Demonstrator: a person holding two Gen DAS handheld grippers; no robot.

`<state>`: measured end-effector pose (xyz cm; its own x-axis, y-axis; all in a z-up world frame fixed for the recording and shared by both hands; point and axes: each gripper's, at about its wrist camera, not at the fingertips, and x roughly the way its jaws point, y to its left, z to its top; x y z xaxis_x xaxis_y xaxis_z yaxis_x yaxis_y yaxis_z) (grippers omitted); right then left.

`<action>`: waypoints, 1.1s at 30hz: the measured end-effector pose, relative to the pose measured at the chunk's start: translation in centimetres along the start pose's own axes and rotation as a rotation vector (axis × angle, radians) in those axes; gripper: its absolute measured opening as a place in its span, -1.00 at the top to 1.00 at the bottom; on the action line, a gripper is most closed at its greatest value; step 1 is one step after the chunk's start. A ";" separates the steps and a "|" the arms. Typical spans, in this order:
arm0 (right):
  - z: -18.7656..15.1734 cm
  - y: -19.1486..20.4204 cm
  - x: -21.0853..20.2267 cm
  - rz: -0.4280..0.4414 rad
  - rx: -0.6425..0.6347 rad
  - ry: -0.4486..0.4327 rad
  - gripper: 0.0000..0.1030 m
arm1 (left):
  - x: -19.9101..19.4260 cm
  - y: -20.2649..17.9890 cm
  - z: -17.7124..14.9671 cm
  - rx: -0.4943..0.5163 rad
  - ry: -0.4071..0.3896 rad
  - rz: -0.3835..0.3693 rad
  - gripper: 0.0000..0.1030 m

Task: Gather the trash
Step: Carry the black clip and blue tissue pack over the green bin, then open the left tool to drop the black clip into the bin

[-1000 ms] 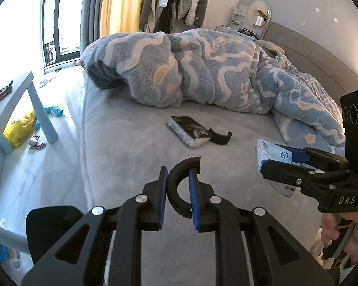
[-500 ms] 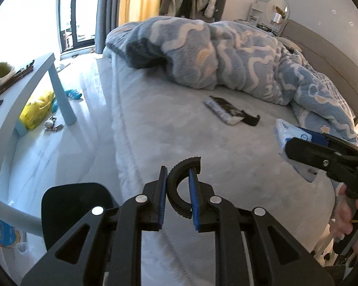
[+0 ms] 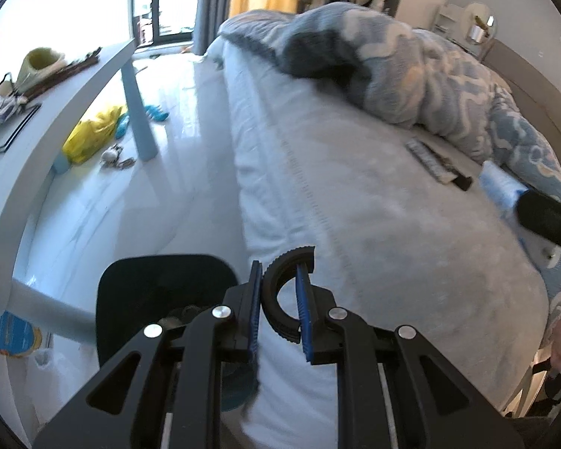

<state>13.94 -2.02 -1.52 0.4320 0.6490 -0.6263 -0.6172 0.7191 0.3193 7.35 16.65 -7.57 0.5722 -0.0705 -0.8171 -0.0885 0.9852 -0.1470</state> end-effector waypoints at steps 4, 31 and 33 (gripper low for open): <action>0.5 1.6 1.4 0.020 -0.019 0.007 -0.36 | 0.5 2.2 -0.6 -0.023 0.047 0.034 0.62; 1.5 10.0 10.0 0.116 -0.079 0.097 -0.36 | 0.9 12.6 -4.5 -0.158 0.251 0.066 0.44; 1.3 10.6 10.7 0.121 -0.083 0.105 -0.36 | 0.7 12.8 -4.5 -0.161 0.247 0.061 0.34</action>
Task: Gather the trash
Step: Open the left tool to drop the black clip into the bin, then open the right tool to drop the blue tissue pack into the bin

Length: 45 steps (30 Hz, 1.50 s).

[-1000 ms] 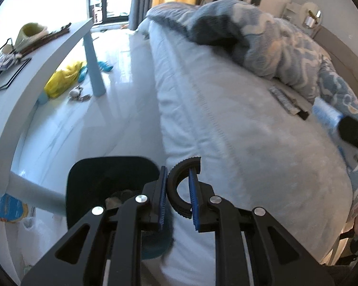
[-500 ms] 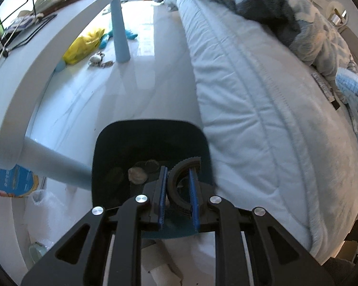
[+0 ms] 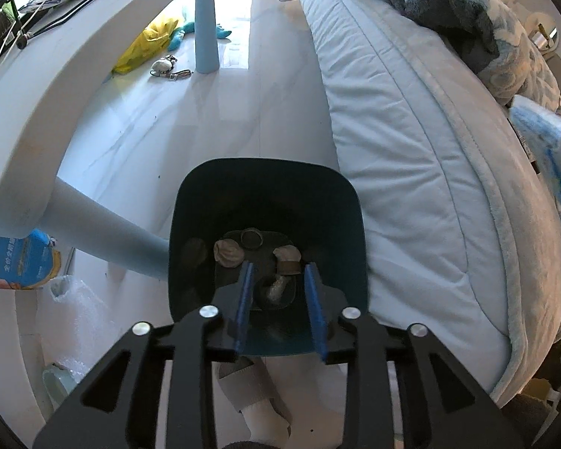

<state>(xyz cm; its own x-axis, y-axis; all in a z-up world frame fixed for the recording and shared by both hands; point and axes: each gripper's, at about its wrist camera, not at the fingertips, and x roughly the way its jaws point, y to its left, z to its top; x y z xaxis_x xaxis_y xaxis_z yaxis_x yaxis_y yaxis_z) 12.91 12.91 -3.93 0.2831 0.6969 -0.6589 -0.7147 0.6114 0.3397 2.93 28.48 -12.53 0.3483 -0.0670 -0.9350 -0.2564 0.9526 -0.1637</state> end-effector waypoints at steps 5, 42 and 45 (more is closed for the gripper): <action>-0.3 0.6 1.6 0.002 -0.014 0.029 -0.36 | -1.1 1.1 0.1 -0.023 -0.033 -0.020 0.17; -5.6 4.2 15.2 -0.075 -0.121 0.374 -0.54 | -13.9 1.6 0.6 -0.007 -0.527 -0.150 0.44; -5.7 4.7 15.0 -0.078 -0.144 0.373 -0.58 | -14.5 1.7 0.7 -0.015 -0.549 -0.152 0.45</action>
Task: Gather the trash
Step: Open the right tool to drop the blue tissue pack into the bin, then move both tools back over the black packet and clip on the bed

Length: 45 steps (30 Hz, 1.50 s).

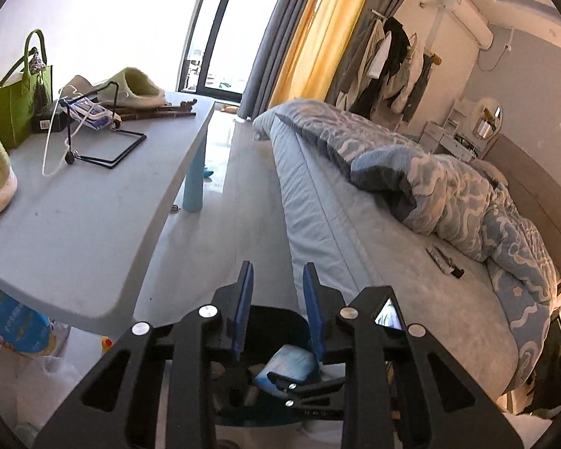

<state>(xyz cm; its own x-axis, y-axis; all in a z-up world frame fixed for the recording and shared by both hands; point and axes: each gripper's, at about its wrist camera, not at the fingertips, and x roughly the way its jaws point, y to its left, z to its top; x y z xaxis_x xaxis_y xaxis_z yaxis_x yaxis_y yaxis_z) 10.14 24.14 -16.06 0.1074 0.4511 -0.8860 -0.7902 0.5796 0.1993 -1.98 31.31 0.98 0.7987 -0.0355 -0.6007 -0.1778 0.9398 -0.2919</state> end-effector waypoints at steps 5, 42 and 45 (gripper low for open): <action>0.1 0.1 -0.8 -0.003 -0.005 -0.019 -0.60 | -0.5 -0.5 0.6 0.002 -0.029 0.002 0.45; -0.2 -12.9 -14.1 -0.081 0.059 -0.294 -0.60 | 5.5 -13.1 4.1 0.110 -0.074 -0.030 -0.01; -0.5 -13.9 -14.8 -0.096 0.068 -0.306 -0.60 | 6.3 -14.1 4.2 0.118 -0.069 -0.034 -0.07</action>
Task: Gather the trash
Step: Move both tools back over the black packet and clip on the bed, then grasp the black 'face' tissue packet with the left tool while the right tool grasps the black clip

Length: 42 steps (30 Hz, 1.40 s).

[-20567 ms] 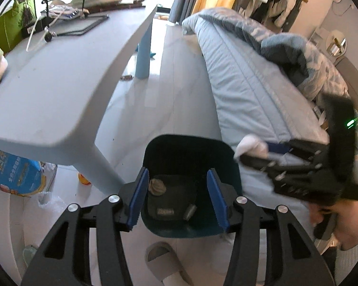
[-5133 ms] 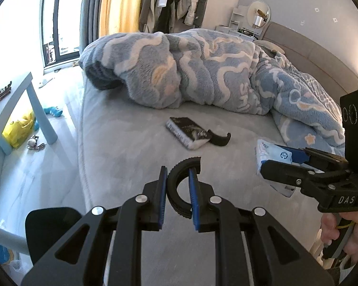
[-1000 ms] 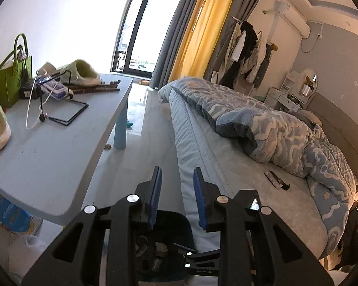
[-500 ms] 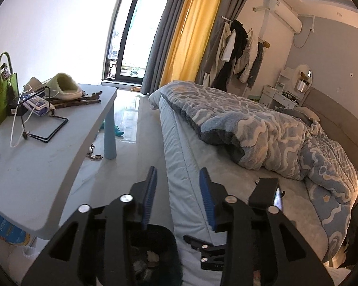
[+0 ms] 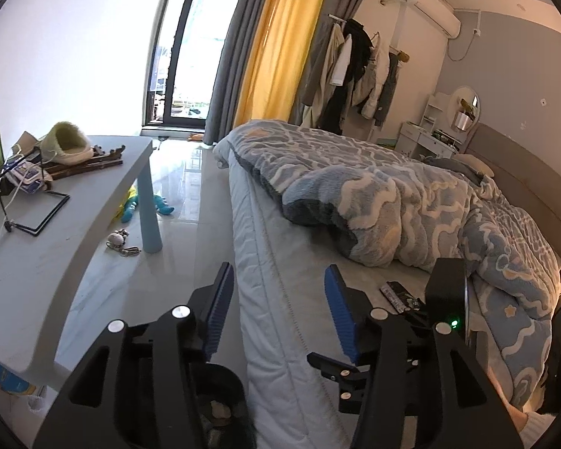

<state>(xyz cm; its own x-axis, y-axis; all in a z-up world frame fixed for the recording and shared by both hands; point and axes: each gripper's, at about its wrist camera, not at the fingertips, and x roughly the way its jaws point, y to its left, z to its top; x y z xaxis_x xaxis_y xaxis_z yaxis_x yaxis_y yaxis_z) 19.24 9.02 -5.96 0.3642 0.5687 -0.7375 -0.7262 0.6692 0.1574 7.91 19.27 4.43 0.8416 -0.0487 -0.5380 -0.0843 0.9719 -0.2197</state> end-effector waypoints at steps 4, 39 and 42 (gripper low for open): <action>0.0 -1.8 -0.9 -0.020 0.018 -0.017 -0.60 | 1.1 -1.3 0.1 0.009 0.010 -0.007 -0.18; -4.8 -17.3 -6.0 -0.203 0.103 -0.010 -0.60 | 12.6 -12.7 -0.9 0.091 0.163 -0.081 -0.76; -5.3 -18.5 -6.1 -0.191 0.113 0.001 -0.60 | 13.8 -13.4 -1.1 0.082 0.181 -0.091 -0.76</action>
<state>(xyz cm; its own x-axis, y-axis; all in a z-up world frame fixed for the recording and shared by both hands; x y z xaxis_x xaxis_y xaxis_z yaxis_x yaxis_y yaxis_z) 27.34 -9.34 -7.89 0.4886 0.4260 -0.7614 -0.5743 0.8140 0.0869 20.05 5.29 -0.90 0.7333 -0.1706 -0.6581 0.0380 0.9768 -0.2109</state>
